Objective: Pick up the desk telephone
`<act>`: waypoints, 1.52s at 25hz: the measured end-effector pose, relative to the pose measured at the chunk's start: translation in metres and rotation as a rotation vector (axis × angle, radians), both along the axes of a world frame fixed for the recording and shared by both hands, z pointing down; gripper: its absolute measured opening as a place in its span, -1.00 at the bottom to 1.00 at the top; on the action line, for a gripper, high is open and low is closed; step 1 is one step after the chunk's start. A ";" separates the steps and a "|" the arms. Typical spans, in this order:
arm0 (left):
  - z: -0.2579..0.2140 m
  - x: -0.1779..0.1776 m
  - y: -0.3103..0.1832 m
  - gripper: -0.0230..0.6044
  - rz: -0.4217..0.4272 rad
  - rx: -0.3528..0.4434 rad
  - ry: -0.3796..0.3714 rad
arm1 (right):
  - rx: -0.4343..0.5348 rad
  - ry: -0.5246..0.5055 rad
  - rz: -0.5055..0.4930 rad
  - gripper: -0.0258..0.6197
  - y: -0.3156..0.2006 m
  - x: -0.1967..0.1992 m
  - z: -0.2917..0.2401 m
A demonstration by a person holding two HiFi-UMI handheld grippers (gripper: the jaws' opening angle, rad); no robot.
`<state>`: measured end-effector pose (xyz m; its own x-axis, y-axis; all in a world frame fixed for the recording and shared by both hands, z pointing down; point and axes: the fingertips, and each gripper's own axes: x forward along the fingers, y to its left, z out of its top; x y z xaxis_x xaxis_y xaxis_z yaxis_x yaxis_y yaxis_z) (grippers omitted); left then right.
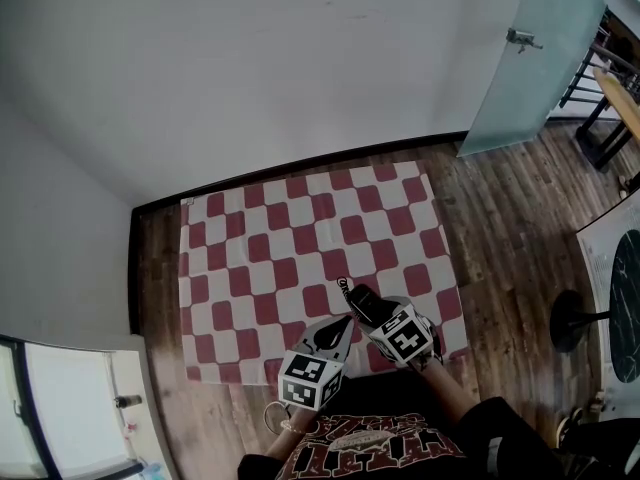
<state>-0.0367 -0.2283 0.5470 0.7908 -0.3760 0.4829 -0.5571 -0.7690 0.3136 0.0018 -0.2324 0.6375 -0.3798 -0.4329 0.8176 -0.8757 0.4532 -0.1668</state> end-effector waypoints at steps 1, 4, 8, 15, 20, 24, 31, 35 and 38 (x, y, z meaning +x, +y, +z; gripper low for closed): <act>0.000 0.001 0.001 -0.91 0.002 -0.002 0.002 | 0.003 -0.002 0.003 -0.04 0.000 0.001 -0.003; 0.002 0.003 0.002 -0.91 0.006 -0.010 0.008 | 0.011 -0.005 0.009 -0.04 0.001 0.003 -0.012; 0.004 0.003 0.004 -0.91 0.002 -0.012 0.002 | 0.018 -0.014 0.007 -0.04 0.004 0.003 -0.022; 0.005 0.005 0.005 -0.91 0.003 -0.014 -0.001 | 0.040 -0.033 0.003 -0.04 0.007 0.001 -0.045; 0.010 0.006 0.008 -0.91 -0.004 -0.024 0.001 | 0.052 -0.034 -0.007 -0.04 0.008 0.001 -0.060; 0.011 0.006 0.009 -0.91 -0.004 -0.028 -0.006 | 0.056 -0.038 -0.016 -0.04 0.008 0.001 -0.071; 0.009 0.007 0.009 -0.91 -0.022 -0.028 -0.010 | 0.069 -0.040 -0.037 -0.04 0.011 0.000 -0.089; 0.016 0.007 0.012 -0.91 -0.008 -0.034 -0.017 | 0.078 -0.045 -0.046 -0.04 0.012 0.000 -0.101; 0.019 0.008 0.013 -0.91 -0.001 -0.037 -0.020 | 0.087 -0.047 -0.053 -0.04 0.013 -0.001 -0.110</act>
<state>-0.0289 -0.2153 0.5656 0.7807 -0.3585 0.5118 -0.5641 -0.7566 0.3306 0.0010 -0.2195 0.5270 -0.4410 -0.4795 0.7587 -0.8424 0.5129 -0.1655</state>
